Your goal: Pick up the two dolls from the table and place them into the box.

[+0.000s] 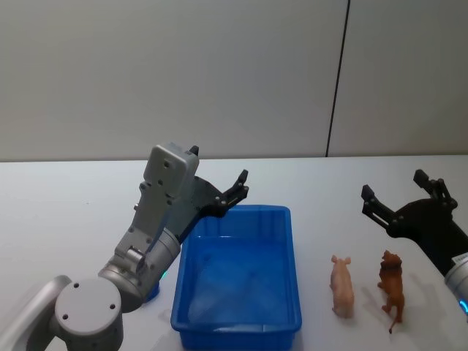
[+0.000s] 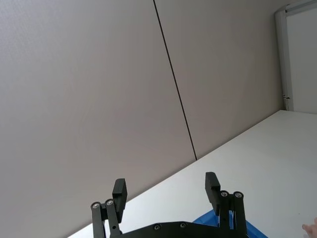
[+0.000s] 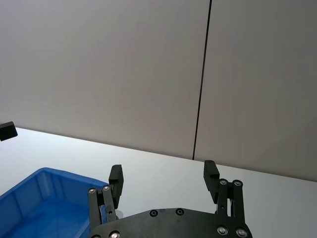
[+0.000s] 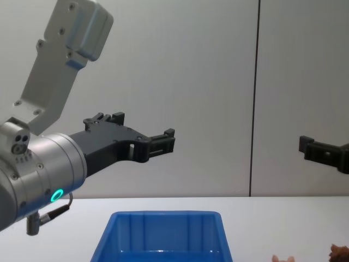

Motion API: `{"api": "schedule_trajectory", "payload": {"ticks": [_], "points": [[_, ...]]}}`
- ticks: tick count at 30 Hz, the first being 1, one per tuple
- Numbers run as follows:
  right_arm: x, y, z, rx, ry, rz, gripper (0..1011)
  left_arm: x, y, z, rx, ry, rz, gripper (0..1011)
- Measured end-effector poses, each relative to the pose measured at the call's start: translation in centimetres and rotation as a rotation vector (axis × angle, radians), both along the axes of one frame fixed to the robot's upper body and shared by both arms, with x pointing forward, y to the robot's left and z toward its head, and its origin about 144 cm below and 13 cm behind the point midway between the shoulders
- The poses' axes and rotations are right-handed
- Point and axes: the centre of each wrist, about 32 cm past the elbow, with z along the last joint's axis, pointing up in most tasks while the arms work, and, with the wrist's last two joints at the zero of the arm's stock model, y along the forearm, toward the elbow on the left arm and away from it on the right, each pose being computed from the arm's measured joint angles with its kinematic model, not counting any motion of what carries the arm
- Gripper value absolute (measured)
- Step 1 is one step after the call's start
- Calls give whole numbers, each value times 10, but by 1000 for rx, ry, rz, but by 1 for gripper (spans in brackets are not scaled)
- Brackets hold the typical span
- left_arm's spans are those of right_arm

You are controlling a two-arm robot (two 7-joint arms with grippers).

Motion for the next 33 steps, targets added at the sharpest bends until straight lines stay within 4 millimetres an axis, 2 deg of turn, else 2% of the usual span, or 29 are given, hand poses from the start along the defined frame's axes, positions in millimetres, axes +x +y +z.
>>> {"api": "schedule_trajectory", "payload": {"ticks": [18,33], "points": [[-6,9,-3,-16,102,-59,1001,0,0,0,0,0,0,1001],[-20,13,-18,-32,277,-157,1001,0,0,0,0,0,0,1001]]}}
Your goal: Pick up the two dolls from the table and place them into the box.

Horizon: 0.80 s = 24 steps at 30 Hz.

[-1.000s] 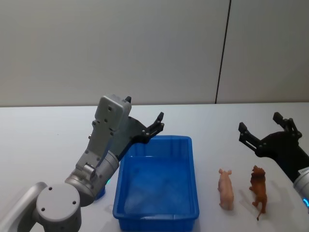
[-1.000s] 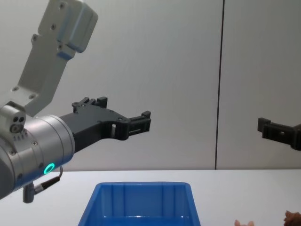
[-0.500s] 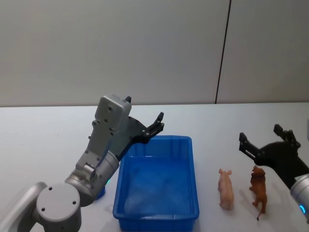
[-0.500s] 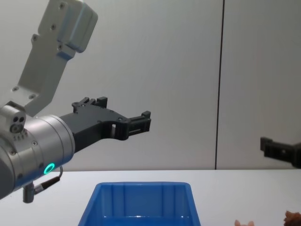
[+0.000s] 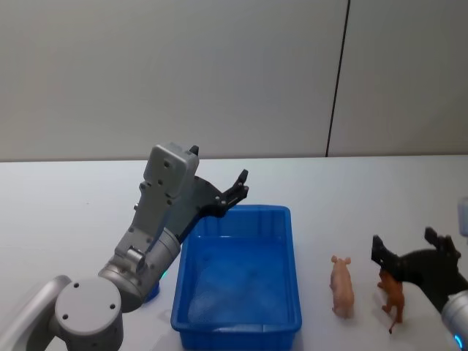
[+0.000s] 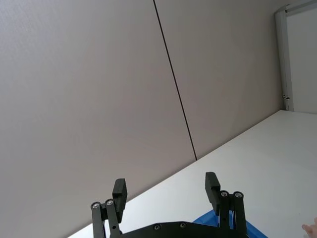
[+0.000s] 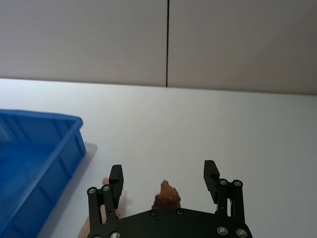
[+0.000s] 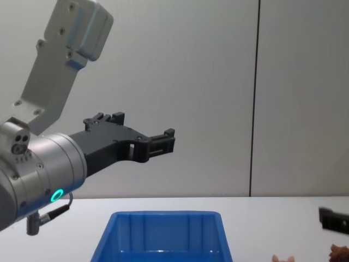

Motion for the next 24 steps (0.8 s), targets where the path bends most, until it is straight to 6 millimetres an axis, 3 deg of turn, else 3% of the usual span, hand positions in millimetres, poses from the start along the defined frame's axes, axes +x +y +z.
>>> {"api": "schedule_trajectory", "payload": {"ticks": [24], "points": [[-4,0,-33,-3,149,-30,1001,0,0,0,0,0,0,1001]]}}
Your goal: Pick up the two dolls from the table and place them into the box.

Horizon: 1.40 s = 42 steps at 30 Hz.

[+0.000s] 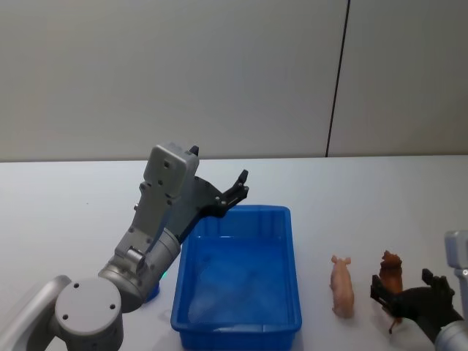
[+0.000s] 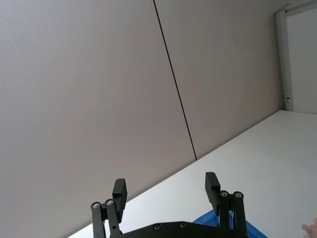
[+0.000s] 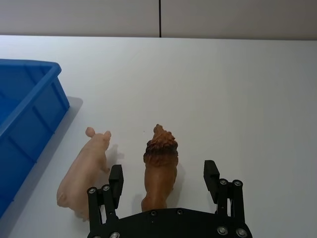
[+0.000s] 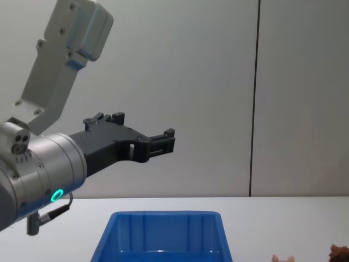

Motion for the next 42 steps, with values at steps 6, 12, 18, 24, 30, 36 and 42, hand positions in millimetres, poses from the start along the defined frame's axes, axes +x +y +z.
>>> {"api": "schedule_trajectory", "payload": {"ticks": [6,12,18,24,30,36,42], "points": [[2,3,-8,3,19,6,1001,0,0,0,0,0,0,1001],[5,6,-15,5,38,8,918,0,0,0,0,0,0,1001],[7,9,-21,8,64,5,763,0,0,0,0,0,0,1001],[9,12,-24,11,82,2,589,0,0,0,0,0,0,1001],[9,15,-25,8,83,3,389,0,0,0,0,0,0,1001],[8,17,-22,-3,51,11,279,0,0,0,0,0,0,1001],[8,19,-16,-17,-3,29,279,0,0,0,0,0,0,1001]]}}
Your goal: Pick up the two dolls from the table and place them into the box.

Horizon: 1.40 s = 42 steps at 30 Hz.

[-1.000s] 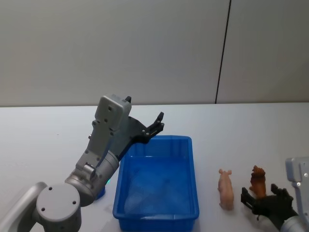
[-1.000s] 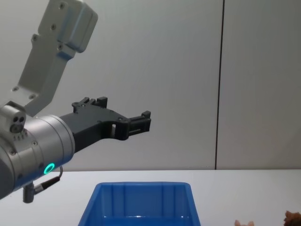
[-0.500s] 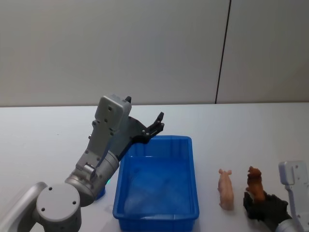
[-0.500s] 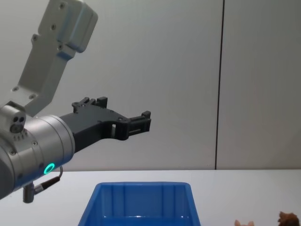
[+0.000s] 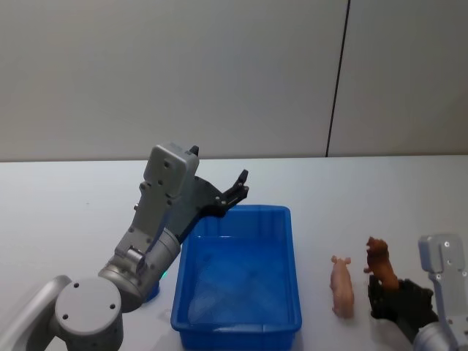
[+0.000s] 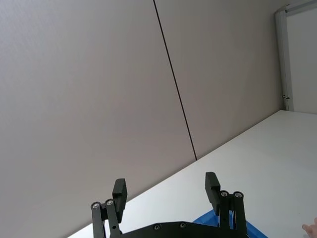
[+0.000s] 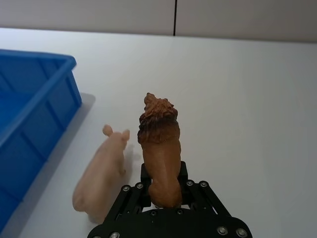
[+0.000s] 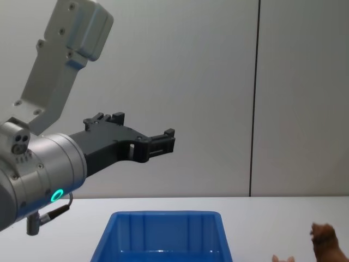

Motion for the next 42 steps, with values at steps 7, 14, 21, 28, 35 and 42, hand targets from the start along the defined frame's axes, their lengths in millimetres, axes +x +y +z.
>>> {"api": "schedule_trajectory", "payload": {"ticks": [7,14,21,28,35,42], "points": [[0,2,12,-23,-91,44,279,0,0,0,0,0,0,1001],[4,5,23,-31,-164,115,278,0,0,0,0,0,0,1001],[11,9,31,-29,-207,205,278,0,0,0,0,0,0,1001],[21,17,35,-21,-225,302,278,0,0,0,0,0,0,1001],[33,27,36,-12,-227,406,278,0,0,0,0,0,0,1001],[51,42,34,0,-216,526,278,0,0,0,0,0,0,1001]]}}
